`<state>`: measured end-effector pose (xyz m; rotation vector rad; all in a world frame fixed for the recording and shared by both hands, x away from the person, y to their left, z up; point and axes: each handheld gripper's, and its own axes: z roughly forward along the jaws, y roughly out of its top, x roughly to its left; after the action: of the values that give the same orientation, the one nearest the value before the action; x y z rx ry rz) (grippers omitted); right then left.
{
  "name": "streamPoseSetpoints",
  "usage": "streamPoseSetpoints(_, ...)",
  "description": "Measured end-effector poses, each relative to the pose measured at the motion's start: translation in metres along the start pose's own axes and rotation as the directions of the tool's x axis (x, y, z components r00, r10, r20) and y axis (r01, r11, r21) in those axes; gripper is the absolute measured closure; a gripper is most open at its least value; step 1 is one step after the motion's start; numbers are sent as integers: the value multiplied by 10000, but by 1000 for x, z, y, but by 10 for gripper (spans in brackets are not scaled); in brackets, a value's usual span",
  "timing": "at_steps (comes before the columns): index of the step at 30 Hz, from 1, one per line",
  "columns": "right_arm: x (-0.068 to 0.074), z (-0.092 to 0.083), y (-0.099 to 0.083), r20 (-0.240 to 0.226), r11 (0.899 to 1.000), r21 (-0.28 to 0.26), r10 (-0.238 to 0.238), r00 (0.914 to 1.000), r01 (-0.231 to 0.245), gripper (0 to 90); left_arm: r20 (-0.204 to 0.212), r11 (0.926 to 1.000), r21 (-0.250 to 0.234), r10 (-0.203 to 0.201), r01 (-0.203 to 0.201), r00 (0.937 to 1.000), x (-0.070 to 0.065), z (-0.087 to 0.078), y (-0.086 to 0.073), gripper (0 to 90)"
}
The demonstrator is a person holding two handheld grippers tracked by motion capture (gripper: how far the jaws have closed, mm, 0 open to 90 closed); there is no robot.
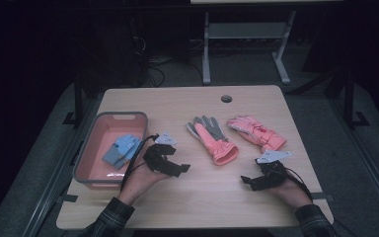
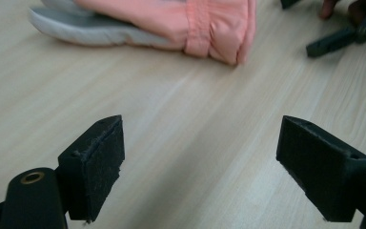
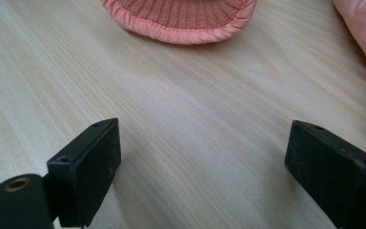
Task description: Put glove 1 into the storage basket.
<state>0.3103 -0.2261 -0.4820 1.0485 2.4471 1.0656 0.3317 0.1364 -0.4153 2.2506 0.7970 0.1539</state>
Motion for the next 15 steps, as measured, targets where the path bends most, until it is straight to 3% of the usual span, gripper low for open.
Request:
streamPoseSetpoints(3, 0, 0, 0, 1, 10000, -1, -3, 10000, 3, 113, -141, 9990, 365, 269, -264, 9995, -1, 13, -11, 159)
streamPoseSetpoints(10, 1, -2, 2, 40, 9999, 151, 83, 10000, -84, 156, -444, 9973, 569, 492, -467, 9978, -5, 28, -24, 158)
streamPoseSetpoints(14, -1, -6, 6, 13, 9993, 304, 212, 9998, -212, 292, -468, 9940, 681, 889, -857, 9949, -9, 34, -34, 146)
streamPoseSetpoints(15, -1, -6, 6, 13, 9993, 304, 212, 9998, -212, 292, -468, 9940, 681, 889, -857, 9949, -9, 34, -34, 145)
